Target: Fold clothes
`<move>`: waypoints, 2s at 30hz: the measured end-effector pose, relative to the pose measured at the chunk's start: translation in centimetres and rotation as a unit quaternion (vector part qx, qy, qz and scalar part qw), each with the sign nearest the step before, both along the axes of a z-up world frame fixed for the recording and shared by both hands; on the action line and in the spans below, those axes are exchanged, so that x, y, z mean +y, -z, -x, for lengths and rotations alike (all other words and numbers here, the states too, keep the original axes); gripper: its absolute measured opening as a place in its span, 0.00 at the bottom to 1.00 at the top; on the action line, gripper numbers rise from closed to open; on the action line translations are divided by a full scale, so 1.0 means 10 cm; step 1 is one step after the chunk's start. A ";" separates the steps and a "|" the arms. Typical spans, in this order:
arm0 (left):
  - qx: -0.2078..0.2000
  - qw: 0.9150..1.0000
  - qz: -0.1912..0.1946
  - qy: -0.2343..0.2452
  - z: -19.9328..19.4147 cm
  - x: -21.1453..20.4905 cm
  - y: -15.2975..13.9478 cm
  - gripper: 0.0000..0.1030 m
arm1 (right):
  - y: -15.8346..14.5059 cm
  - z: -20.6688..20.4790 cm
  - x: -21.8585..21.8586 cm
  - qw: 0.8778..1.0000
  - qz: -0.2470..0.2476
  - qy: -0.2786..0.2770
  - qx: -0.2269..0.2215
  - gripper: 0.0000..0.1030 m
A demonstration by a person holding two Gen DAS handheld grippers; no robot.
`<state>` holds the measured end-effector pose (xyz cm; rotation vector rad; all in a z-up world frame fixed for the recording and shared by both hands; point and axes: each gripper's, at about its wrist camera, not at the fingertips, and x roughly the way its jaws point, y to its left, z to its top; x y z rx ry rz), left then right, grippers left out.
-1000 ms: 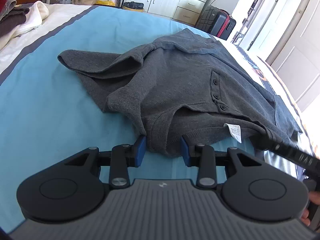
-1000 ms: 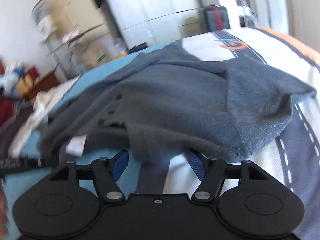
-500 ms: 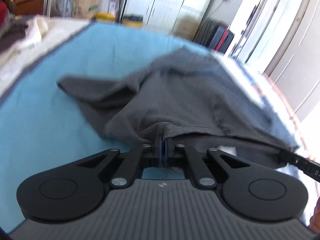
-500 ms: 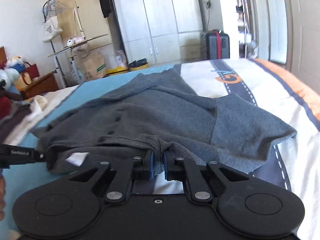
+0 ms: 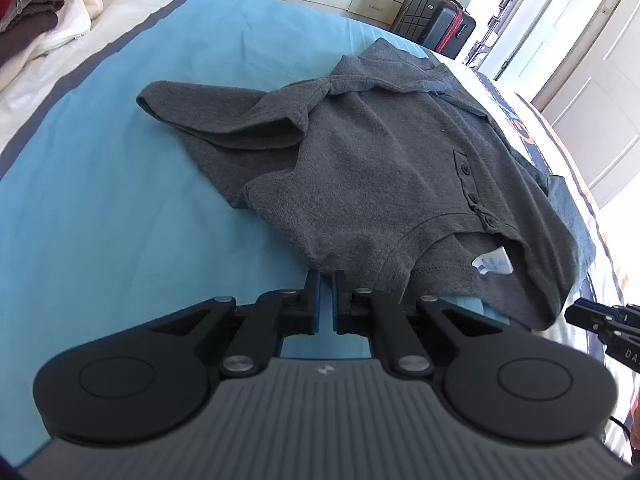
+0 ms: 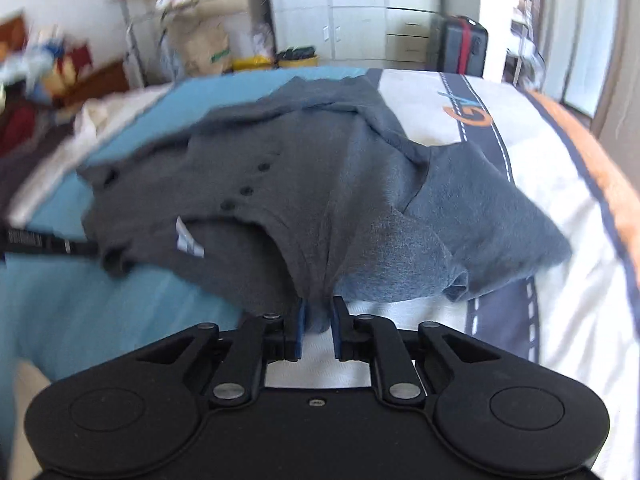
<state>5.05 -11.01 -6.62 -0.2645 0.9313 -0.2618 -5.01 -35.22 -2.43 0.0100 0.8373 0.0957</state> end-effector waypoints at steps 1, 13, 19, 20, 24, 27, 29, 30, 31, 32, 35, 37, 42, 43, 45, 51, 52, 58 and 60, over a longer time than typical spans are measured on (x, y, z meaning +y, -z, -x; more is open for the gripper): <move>-0.004 1.000 -0.002 0.001 0.01 0.00 -0.02 0.06 | -0.03 0.03 -0.03 1.000 -0.011 0.000 -0.004 0.29; -0.026 0.999 0.032 -0.006 0.01 0.13 -0.02 0.17 | 0.06 0.14 -1.28 0.957 -0.232 0.172 -0.035 0.54; -0.031 0.999 0.010 0.003 -0.03 -0.04 -0.01 0.23 | 0.31 0.00 -1.73 0.928 -0.277 0.245 -0.042 0.63; -0.032 0.999 0.007 0.001 -0.04 -0.05 -0.02 0.23 | 0.35 -0.07 -1.78 0.924 -0.285 0.252 -0.041 0.67; -0.033 0.999 -0.009 -0.006 -0.08 -0.09 -0.04 0.23 | 0.43 -0.41 -1.81 0.937 -0.243 0.243 -0.059 0.68; -0.029 0.999 -0.025 -0.011 -0.10 -0.10 -0.04 0.23 | 0.42 -0.60 -1.80 0.942 -0.228 0.225 -0.099 0.43; -0.021 0.999 -0.032 -0.017 -0.12 -0.09 -0.03 0.23 | 0.33 -0.66 -1.78 0.952 -0.198 0.201 -0.115 0.04; -0.010 0.999 -0.031 -0.021 -0.13 -0.06 -0.04 0.23 | 0.24 -0.62 -1.73 0.957 -0.164 0.195 -0.137 0.04; -0.004 0.999 -0.033 -0.026 -0.13 -0.03 -0.06 0.23 | 0.12 -0.54 -1.67 0.961 -0.115 0.186 -0.169 0.04; -0.009 0.999 -0.044 -0.029 -0.10 -0.02 -0.09 0.23 | 0.01 -0.45 -1.57 0.965 -0.047 0.179 -0.188 0.04; -0.027 0.995 -0.091 -0.026 -0.10 -0.01 -0.12 0.23 | -0.13 -0.27 -1.38 0.959 0.104 0.168 -0.202 0.02; -0.014 0.996 -0.079 -0.036 -0.16 0.09 -0.08 0.23 | -0.04 -0.28 -1.46 0.960 0.117 0.183 -0.175 0.02; -0.010 0.998 -0.060 -0.026 -0.27 0.33 -0.10 0.23 | 0.21 -0.36 -2.01 0.963 0.005 0.255 -0.091 0.10; -0.020 0.996 -0.081 -0.017 -0.29 0.34 -0.14 0.24 | 0.20 -0.32 -2.07 0.958 -0.012 0.272 -0.090 0.10; -0.040 0.993 -0.111 0.000 -0.36 0.37 -0.19 0.30 | 0.11 -0.24 -2.12 0.948 -0.010 0.306 -0.091 0.19; -0.093 0.990 -0.080 0.073 -0.69 0.45 -0.25 0.34 | -0.46 -0.37 -1.75 0.963 0.007 0.232 -0.134 0.36; -0.085 0.992 -0.048 0.081 -0.78 0.46 -0.23 0.38 | -0.54 -0.44 -1.66 0.969 -0.011 0.207 -0.137 0.37; -0.064 0.983 -0.068 0.160 -1.16 0.14 -0.10 0.40 | -0.65 -1.22 -1.25 0.983 -0.127 0.100 -0.091 0.37; -0.057 0.979 -0.092 0.172 -1.29 0.09 -0.03 0.39 | -0.63 -1.50 -1.15 0.982 -0.160 0.079 -0.068 0.37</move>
